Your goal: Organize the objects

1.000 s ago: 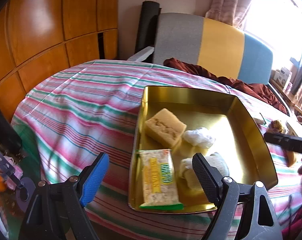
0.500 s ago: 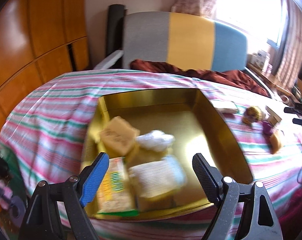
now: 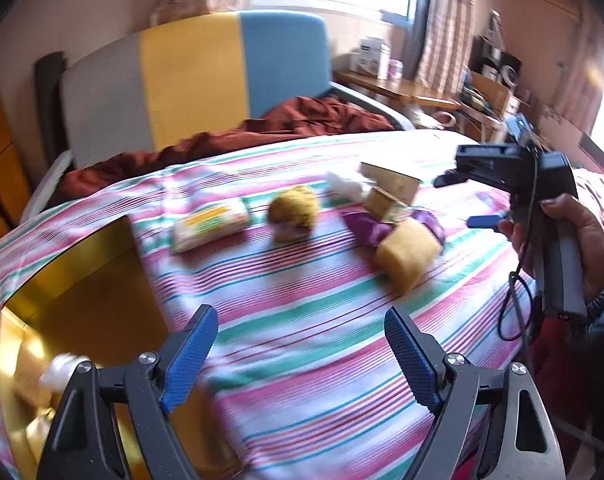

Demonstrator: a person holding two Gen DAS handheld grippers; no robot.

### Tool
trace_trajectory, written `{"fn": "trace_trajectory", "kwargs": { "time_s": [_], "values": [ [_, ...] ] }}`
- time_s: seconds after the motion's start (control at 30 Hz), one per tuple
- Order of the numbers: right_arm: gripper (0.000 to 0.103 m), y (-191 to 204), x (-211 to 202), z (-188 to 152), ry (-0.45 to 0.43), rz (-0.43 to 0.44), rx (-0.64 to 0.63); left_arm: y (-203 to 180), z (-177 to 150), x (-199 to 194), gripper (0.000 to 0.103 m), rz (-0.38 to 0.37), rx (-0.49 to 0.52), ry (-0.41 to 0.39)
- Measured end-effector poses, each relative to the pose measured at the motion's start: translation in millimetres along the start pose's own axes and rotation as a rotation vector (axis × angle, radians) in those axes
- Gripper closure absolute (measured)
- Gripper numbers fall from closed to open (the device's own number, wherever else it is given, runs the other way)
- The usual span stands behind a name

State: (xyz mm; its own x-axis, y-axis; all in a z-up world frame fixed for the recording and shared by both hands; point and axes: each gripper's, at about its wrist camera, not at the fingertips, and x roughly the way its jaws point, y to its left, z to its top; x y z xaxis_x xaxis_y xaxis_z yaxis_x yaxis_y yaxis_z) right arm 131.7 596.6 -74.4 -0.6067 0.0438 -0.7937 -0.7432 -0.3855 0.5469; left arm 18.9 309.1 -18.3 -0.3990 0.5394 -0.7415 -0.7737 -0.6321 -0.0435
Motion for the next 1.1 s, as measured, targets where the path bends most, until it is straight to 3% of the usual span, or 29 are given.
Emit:
{"fn": "trace_trajectory", "kwargs": {
  "time_s": [0.3,0.67,0.73,0.77,0.8,1.1],
  "values": [
    [0.020,-10.7,0.5,1.5,0.023,0.021,0.047,-67.8,32.0,65.7,0.019,-0.116,0.231,0.039],
    [0.020,-13.8,7.1,3.6,0.051,0.026,0.067,-118.3,47.0,131.0,0.019,-0.103,0.465,0.067],
    [0.020,-14.1,7.7,4.3,0.053,0.025,0.067,-121.2,45.9,139.3,0.027,-0.084,0.477,0.058],
    [0.020,-14.6,7.4,4.5,0.052,0.025,0.068,-121.5,44.0,139.4,0.038,-0.072,0.484,0.042],
    [0.020,-14.8,7.2,4.8,0.050,0.023,0.068,-119.4,42.0,141.6,0.050,-0.095,0.468,0.068],
    [0.020,-8.4,11.4,3.0,0.066,-0.007,0.034,-65.8,3.7,84.2,0.053,-0.103,0.162,0.019]
  ]
}}
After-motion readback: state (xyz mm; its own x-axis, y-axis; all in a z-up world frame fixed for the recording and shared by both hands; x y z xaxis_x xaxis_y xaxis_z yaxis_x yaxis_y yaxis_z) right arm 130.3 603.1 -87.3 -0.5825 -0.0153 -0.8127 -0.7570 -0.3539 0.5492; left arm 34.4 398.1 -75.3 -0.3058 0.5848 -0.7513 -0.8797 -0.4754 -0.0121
